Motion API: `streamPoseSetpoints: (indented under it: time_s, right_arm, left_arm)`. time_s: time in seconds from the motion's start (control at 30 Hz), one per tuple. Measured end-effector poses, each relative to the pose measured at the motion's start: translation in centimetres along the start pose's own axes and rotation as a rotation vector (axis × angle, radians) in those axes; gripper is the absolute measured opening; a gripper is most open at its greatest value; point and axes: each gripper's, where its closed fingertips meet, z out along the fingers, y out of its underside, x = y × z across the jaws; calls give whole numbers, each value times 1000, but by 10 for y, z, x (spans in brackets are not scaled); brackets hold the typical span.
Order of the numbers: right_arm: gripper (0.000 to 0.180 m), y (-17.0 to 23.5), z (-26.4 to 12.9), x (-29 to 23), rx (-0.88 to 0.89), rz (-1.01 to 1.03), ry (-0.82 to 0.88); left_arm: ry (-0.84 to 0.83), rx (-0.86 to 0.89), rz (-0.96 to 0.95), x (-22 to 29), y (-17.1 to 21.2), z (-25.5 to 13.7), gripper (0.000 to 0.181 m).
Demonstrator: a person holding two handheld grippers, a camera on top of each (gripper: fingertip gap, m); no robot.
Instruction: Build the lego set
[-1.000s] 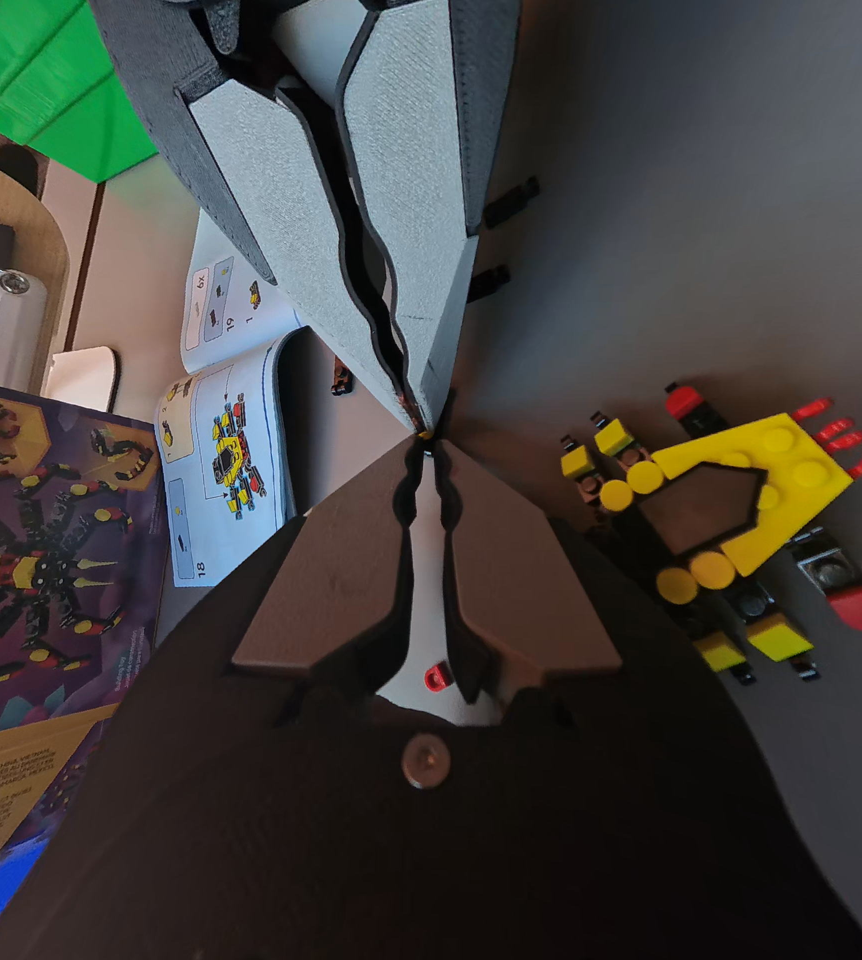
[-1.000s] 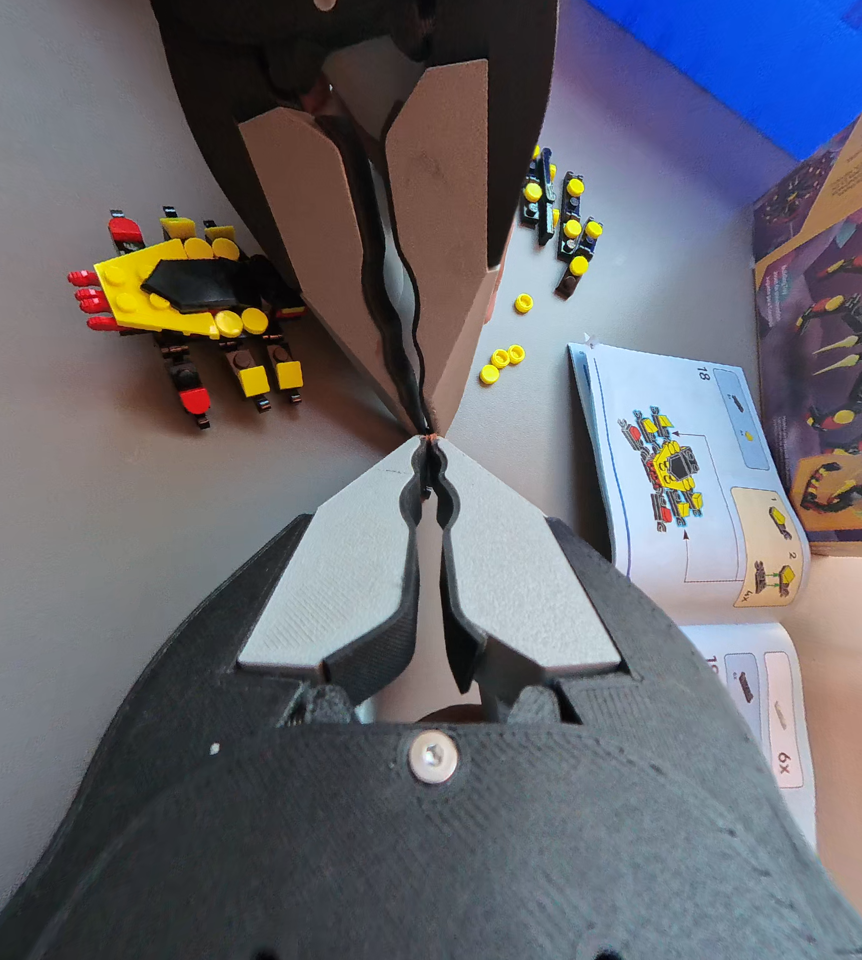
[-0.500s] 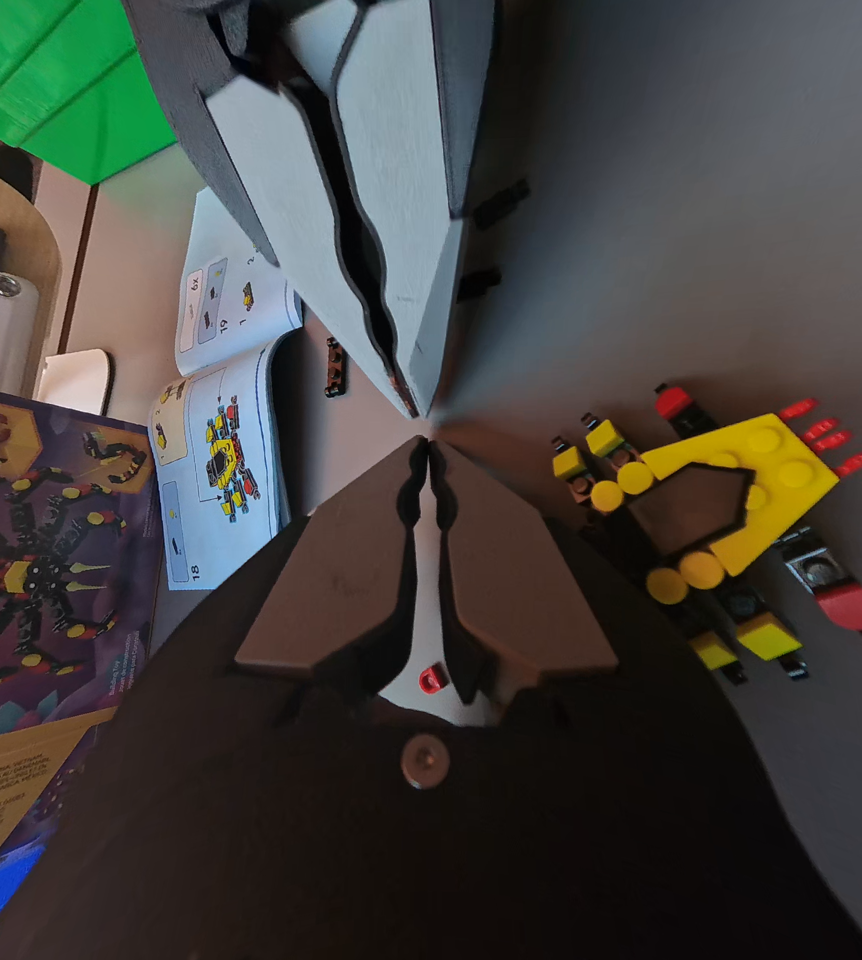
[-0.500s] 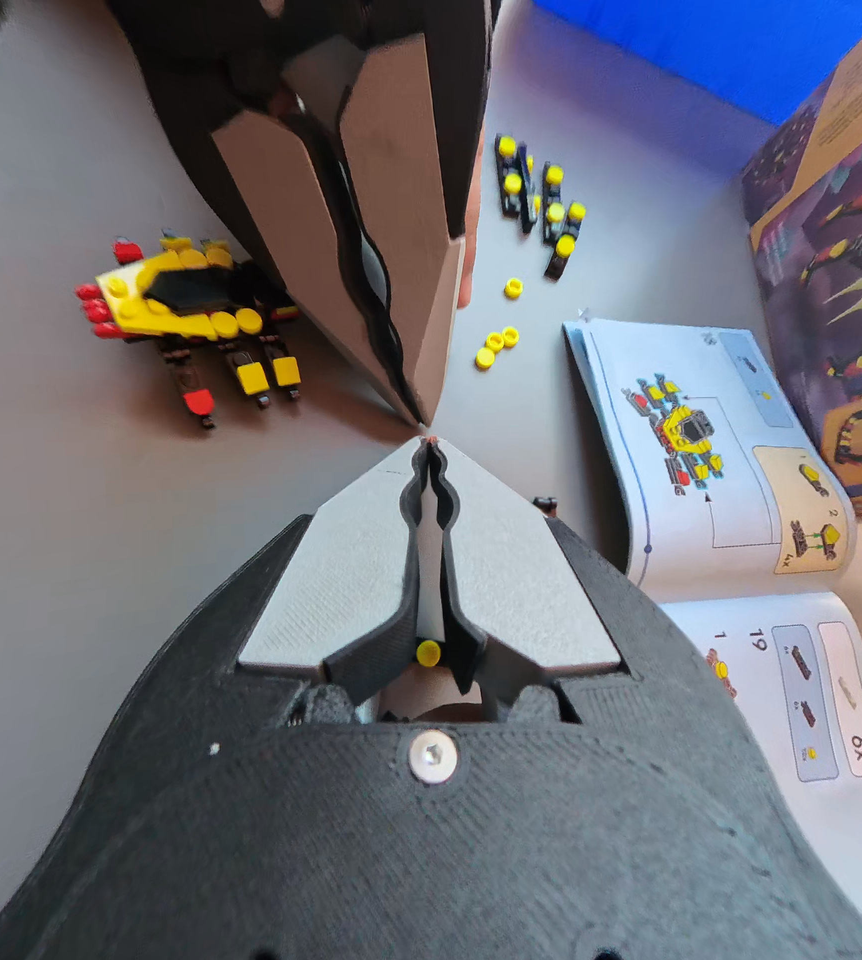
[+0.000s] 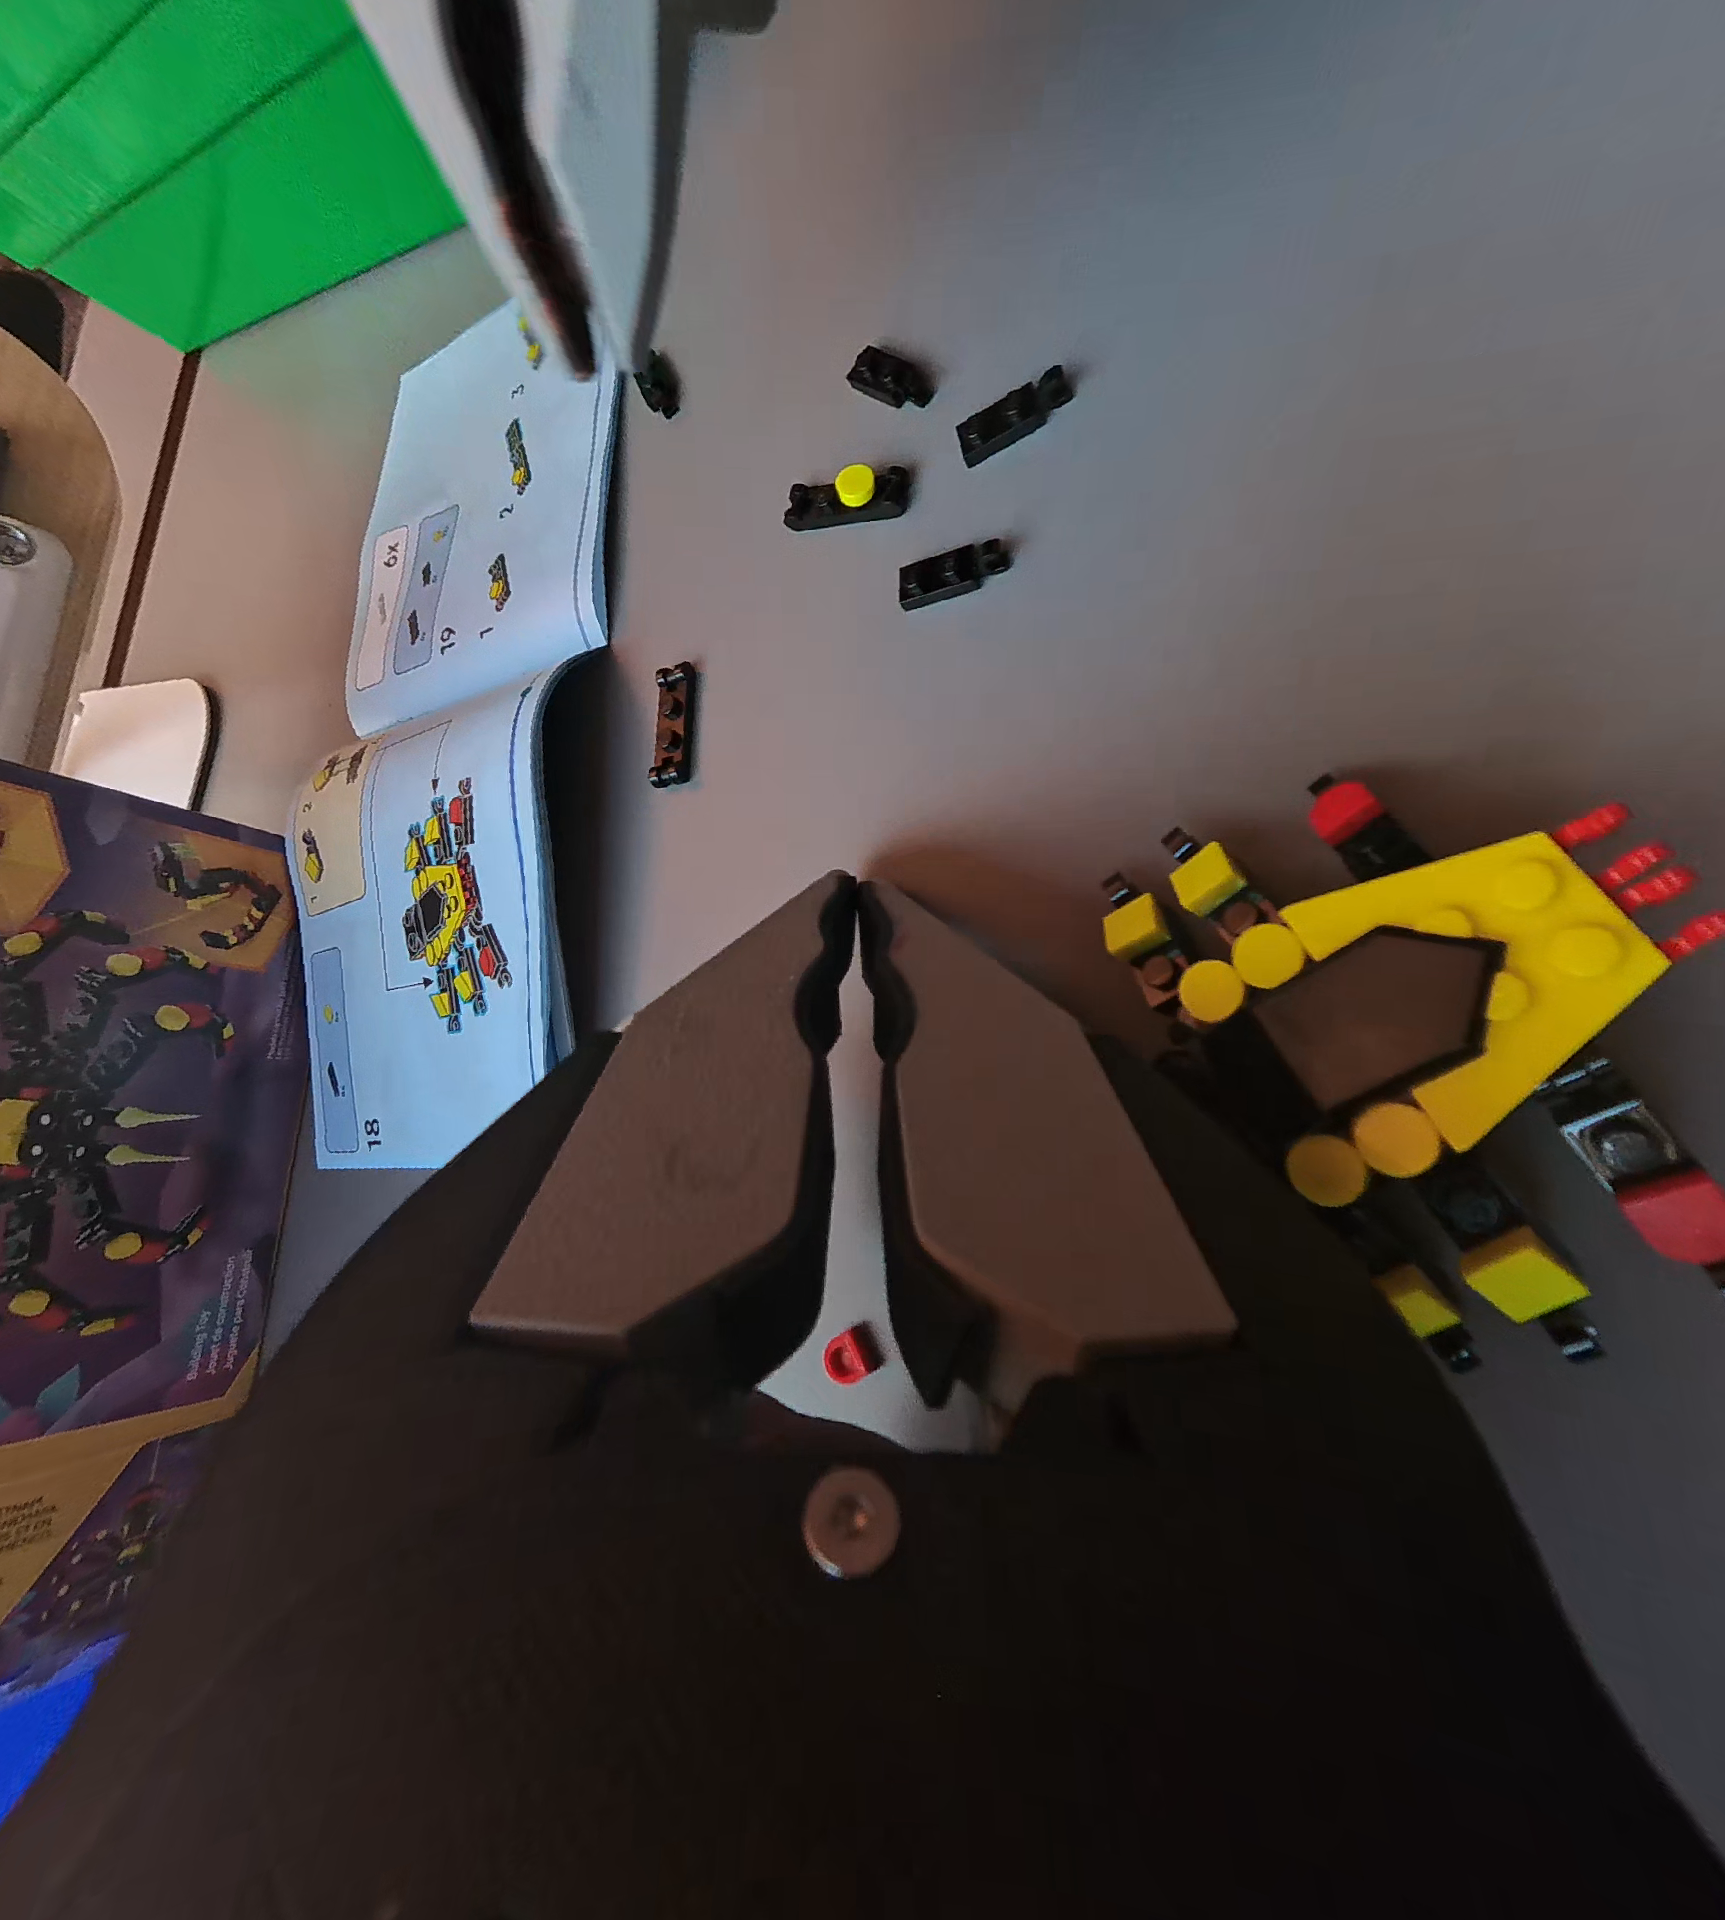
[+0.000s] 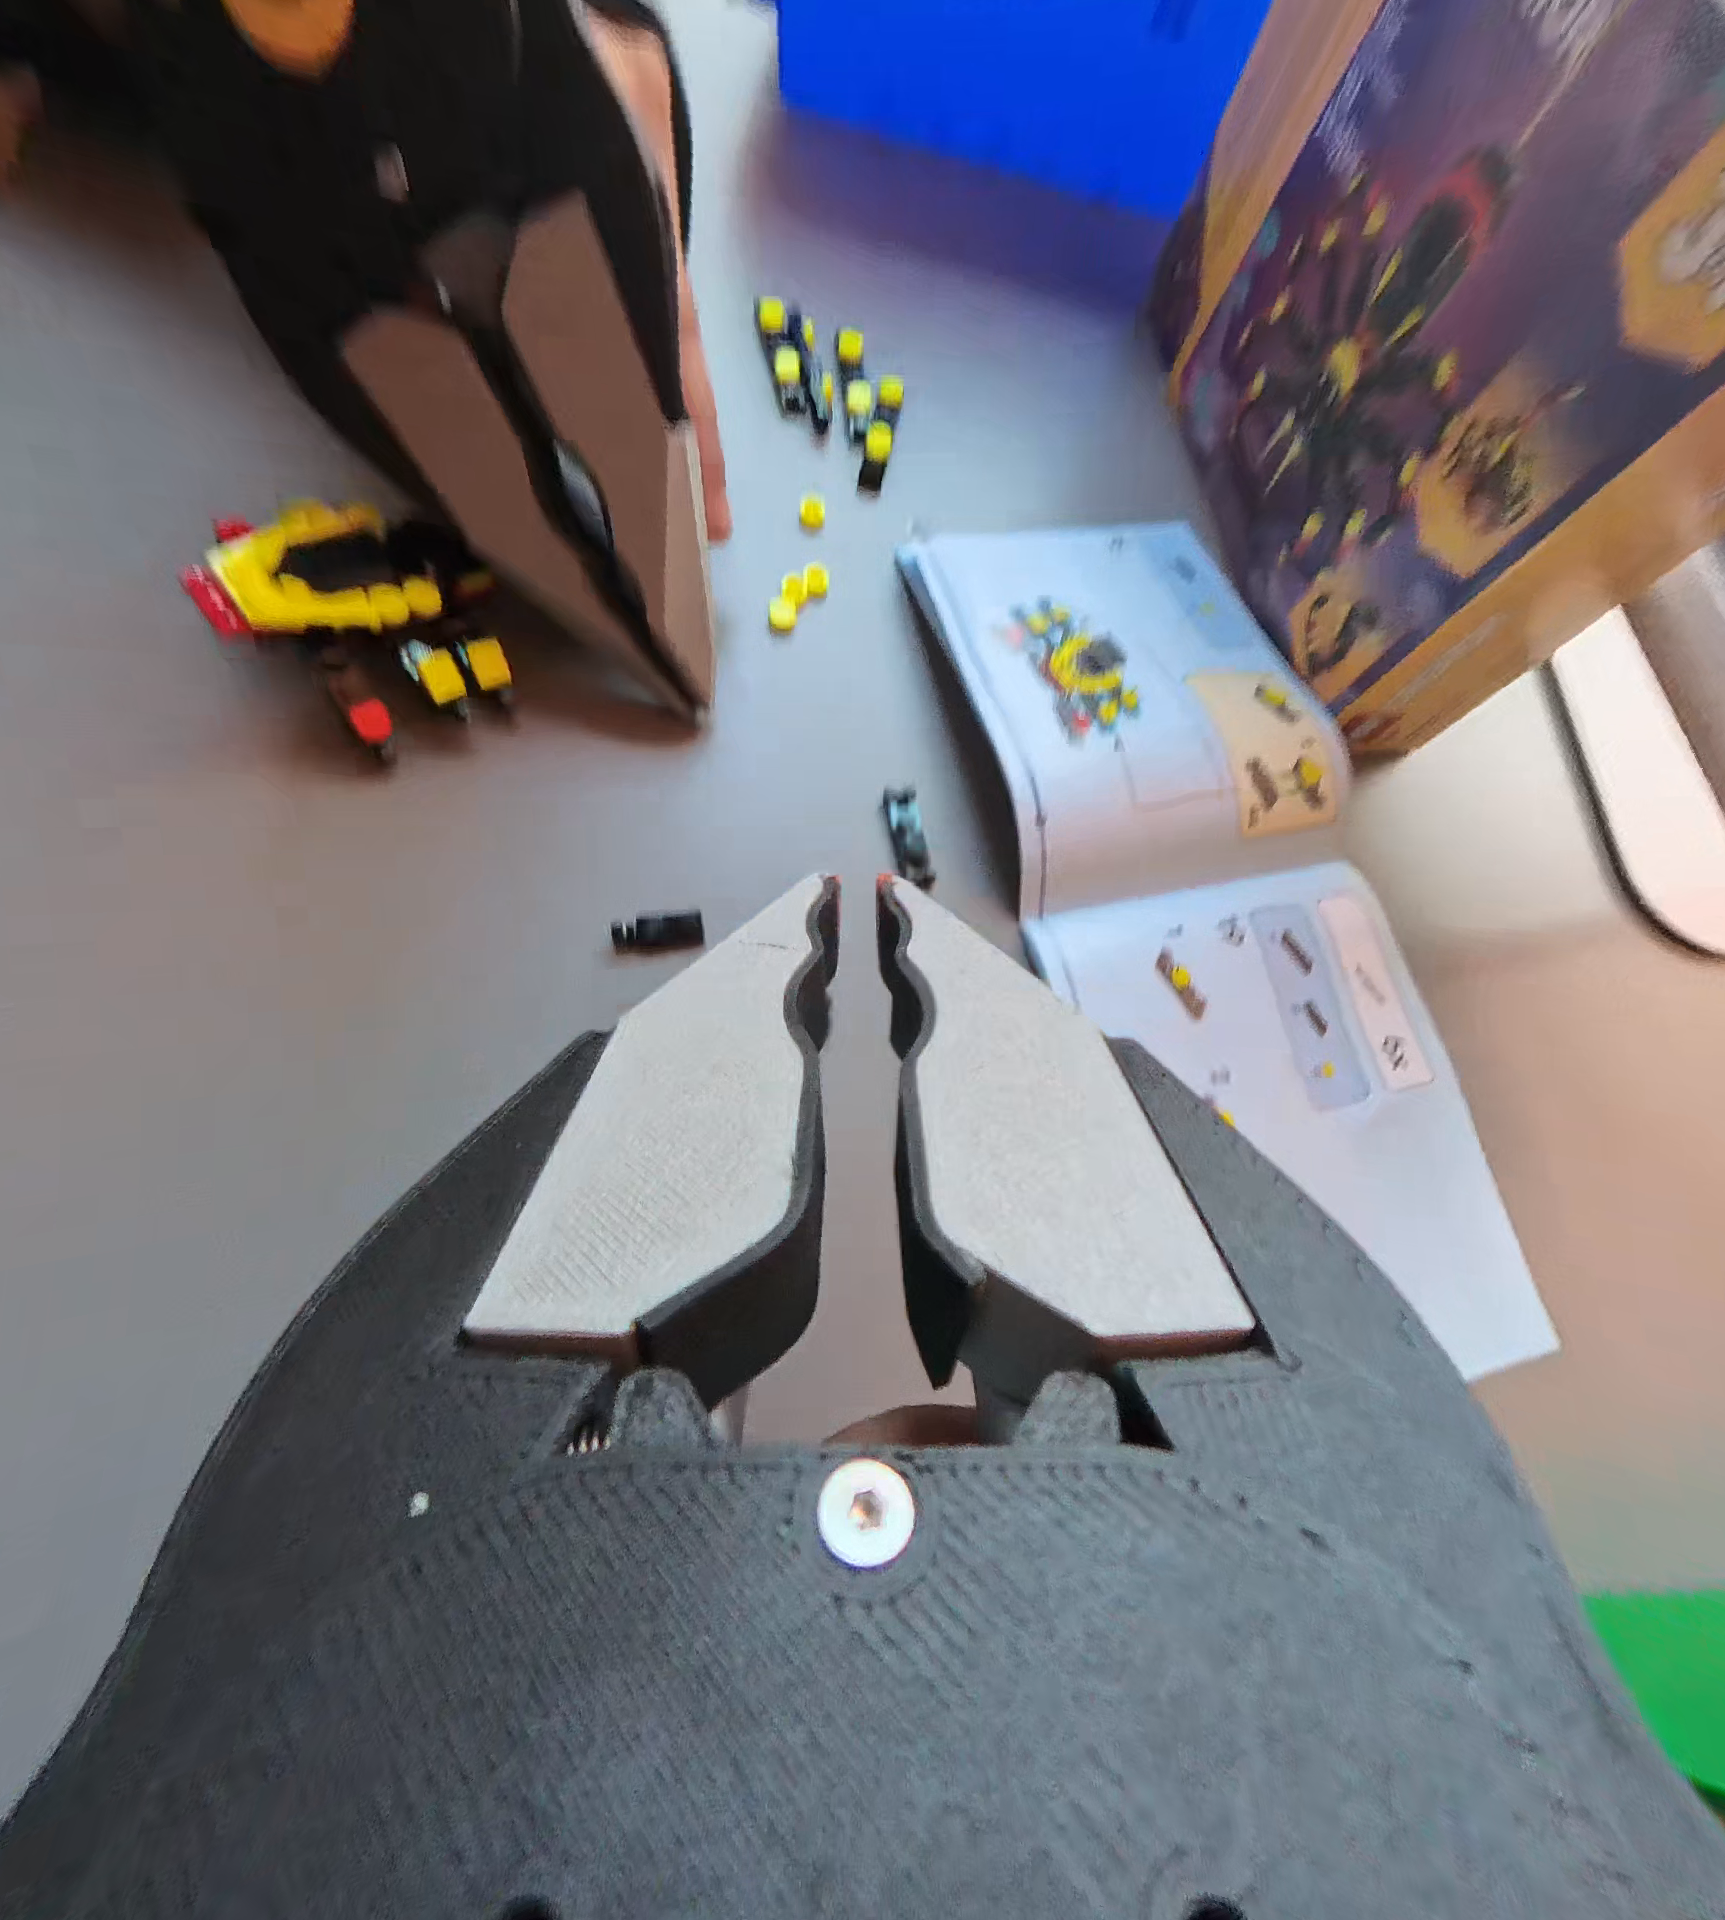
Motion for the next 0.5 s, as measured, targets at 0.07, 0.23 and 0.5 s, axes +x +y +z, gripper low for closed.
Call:
streamPoseSetpoints:
  time_s: [0.07, 0.23, 0.5]
  right_arm:
    - [6, 15, 1, -3, -63, -13, -8]
    - [24, 30, 9, -9, -129, 0, -36]
    - [31, 39, 9, -8, -161, 103, -66]
  left_arm:
    - [2, 3, -5, 0, 0, 0, 0]
    - [7, 6, -18, 0, 0, 0, 0]
    - [8, 7, -28, 0, 0, -1, 0]
